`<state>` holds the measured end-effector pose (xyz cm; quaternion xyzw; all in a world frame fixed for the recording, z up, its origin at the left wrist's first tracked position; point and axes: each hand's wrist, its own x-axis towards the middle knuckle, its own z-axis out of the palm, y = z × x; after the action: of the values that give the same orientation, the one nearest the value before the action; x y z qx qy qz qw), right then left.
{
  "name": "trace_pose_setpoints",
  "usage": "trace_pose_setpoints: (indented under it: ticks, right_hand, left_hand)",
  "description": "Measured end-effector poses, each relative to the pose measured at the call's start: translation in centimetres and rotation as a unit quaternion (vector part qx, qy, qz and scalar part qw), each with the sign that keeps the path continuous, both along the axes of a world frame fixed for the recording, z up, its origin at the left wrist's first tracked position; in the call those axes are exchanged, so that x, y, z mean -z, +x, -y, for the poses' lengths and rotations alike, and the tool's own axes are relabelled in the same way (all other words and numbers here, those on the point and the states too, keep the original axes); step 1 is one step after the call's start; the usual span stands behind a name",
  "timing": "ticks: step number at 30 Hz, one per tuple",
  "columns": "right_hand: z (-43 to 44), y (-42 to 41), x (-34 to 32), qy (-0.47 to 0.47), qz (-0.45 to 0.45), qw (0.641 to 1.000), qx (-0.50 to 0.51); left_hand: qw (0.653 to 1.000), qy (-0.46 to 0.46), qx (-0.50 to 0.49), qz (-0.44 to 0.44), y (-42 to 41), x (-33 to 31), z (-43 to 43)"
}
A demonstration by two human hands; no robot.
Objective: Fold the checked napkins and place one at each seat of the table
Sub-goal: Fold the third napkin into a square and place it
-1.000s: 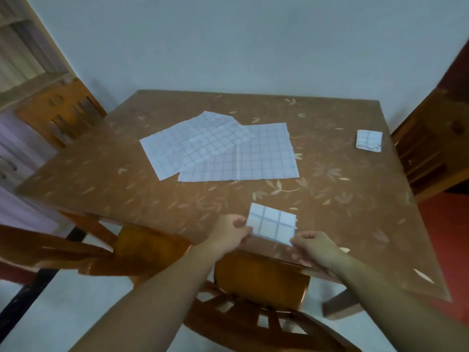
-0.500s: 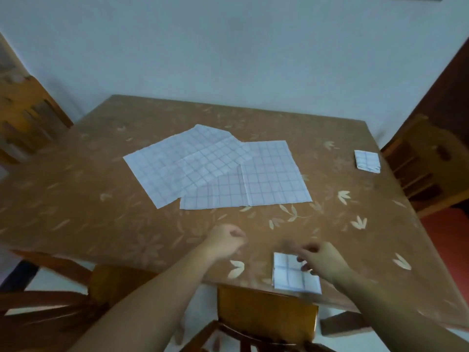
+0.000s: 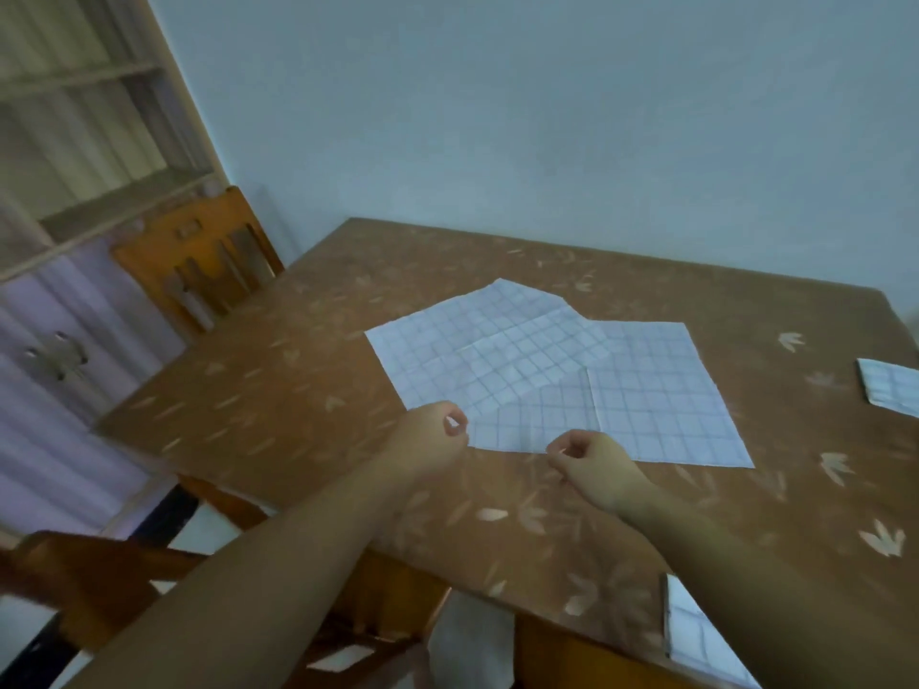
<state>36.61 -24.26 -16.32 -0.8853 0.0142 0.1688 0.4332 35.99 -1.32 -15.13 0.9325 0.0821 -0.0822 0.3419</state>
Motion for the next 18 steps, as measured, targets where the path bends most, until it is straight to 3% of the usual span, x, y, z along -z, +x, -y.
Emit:
trace_pose_setpoints:
  ticks: [11, 18]
  right_hand:
    - [-11.8, 9.1, 8.3, -0.160, -0.003, 0.987, 0.003]
    - [-17.4, 12.5, 12.7, -0.277, 0.088, 0.953, -0.085]
  left_hand:
    - [0.987, 0.144, 0.072, 0.004, 14.0, 9.2, -9.8]
    - [0.972, 0.198, 0.103, 0.067, 20.9, 14.5, -12.4]
